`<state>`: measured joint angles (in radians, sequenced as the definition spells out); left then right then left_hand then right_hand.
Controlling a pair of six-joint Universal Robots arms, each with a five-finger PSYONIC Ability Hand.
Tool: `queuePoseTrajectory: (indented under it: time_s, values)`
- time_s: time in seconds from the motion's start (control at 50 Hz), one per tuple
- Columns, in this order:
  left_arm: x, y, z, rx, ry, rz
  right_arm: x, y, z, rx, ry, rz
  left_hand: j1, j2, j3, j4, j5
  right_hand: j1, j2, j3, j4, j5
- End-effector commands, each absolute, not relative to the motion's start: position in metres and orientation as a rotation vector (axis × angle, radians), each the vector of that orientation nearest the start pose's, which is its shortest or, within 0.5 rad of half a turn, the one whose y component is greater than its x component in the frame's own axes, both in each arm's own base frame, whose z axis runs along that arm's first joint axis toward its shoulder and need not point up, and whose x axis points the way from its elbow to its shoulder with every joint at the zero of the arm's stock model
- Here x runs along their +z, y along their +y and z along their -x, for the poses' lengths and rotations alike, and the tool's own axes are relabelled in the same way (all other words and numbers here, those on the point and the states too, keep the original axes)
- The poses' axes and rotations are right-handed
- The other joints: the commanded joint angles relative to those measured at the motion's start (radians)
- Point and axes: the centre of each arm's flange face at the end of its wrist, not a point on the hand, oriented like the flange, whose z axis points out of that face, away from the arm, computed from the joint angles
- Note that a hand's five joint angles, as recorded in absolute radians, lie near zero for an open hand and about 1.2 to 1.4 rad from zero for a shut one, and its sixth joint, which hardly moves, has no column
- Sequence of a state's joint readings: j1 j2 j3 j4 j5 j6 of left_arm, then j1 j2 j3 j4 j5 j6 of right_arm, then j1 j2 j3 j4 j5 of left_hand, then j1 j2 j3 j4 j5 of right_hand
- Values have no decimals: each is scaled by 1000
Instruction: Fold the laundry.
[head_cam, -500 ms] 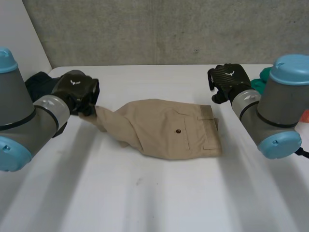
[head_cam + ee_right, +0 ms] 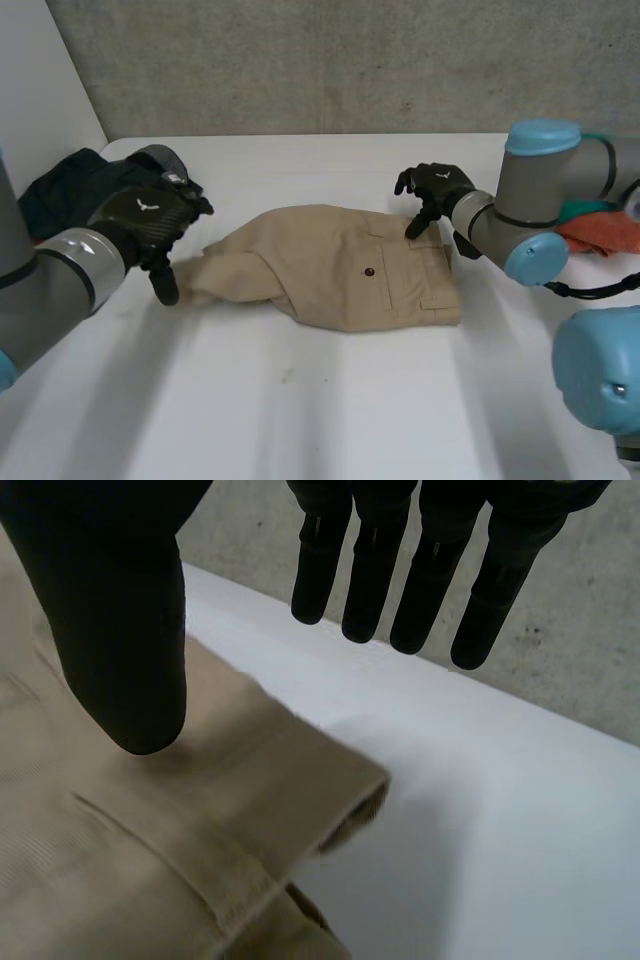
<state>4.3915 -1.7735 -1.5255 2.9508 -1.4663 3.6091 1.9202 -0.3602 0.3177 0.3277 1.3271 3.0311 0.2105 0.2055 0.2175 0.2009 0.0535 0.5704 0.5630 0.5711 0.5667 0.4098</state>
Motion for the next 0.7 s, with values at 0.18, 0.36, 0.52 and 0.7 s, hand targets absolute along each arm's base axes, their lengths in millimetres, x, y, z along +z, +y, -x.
queuePoseTrajectory:
  time_s: [0.18,0.36,0.52,0.7]
  values:
    - [286,-313,217,-2080,2175,-919,156,-418,-321,-1660,2107,693,-36,-31,-43,-26,-54,826,833,825,830,812]
    - [267,-371,235,-2144,2256,-963,244,-378,-320,-1721,2027,814,-36,-31,-43,-26,-54,826,833,825,830,812]
    - [202,-394,253,-1946,2523,-1075,296,-310,-304,-1730,1976,1017,-36,-31,-43,-26,-54,826,833,825,830,812]
    - [160,-383,278,-1850,2611,-1334,320,-260,-294,-1813,1792,1103,-36,-31,-43,-26,-54,826,833,825,830,812]
